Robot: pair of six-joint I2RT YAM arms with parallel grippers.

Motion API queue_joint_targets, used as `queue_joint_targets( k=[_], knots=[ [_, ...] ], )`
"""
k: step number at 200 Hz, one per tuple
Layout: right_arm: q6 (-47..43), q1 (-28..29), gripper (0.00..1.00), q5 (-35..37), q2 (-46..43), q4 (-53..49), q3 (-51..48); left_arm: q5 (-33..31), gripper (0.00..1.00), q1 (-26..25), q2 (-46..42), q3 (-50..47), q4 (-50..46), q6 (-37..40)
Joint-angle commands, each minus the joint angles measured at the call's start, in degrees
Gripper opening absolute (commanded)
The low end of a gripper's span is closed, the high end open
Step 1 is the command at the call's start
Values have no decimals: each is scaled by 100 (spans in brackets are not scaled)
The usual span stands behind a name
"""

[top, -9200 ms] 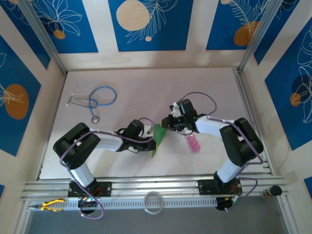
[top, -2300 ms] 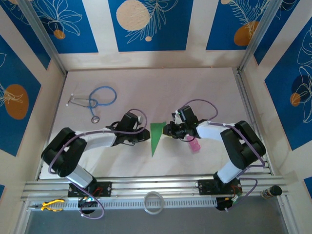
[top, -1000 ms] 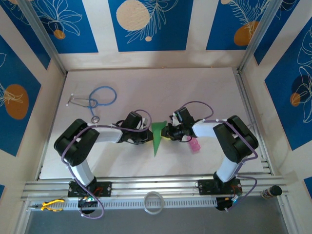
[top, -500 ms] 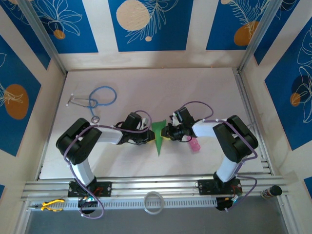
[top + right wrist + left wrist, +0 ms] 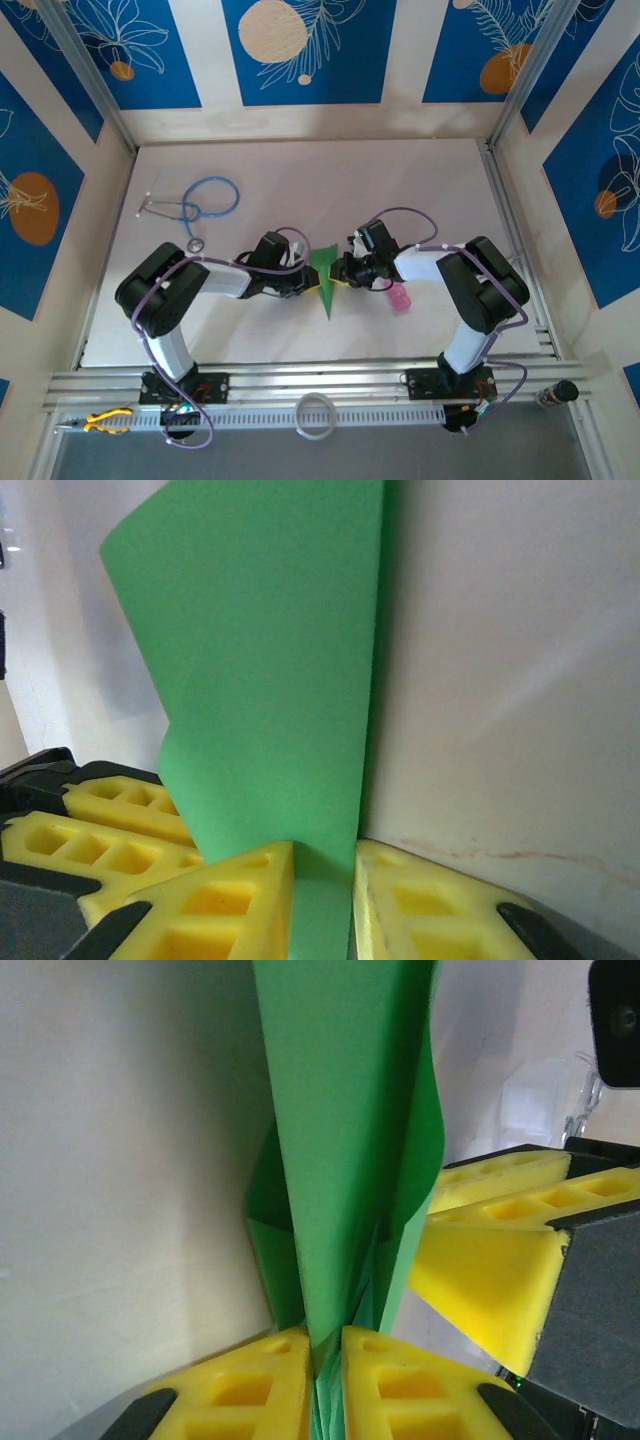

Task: Fold a paper plane with a square sheet of paper (pick it up from the middle)
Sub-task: Turn over a paper plane at the center of the table.

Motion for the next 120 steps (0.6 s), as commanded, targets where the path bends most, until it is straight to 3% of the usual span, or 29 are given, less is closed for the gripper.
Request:
queue_joint_targets(
  k=[1,32,64,120],
  knots=[
    [109,30,22,-247,98,145,-80,201,16,-11,103,-64,298,-126],
    [179,-17,22,-346,103,289,-128,197,17,-15,143,-90,400,-187],
    [178,-53,22,-357,64,298,-168,105,11,-4,69,-106,267,-135],
    [-87,-2,26,6,-488,-182,-114,-306,8,6,-426,153,-865,361]
  ],
)
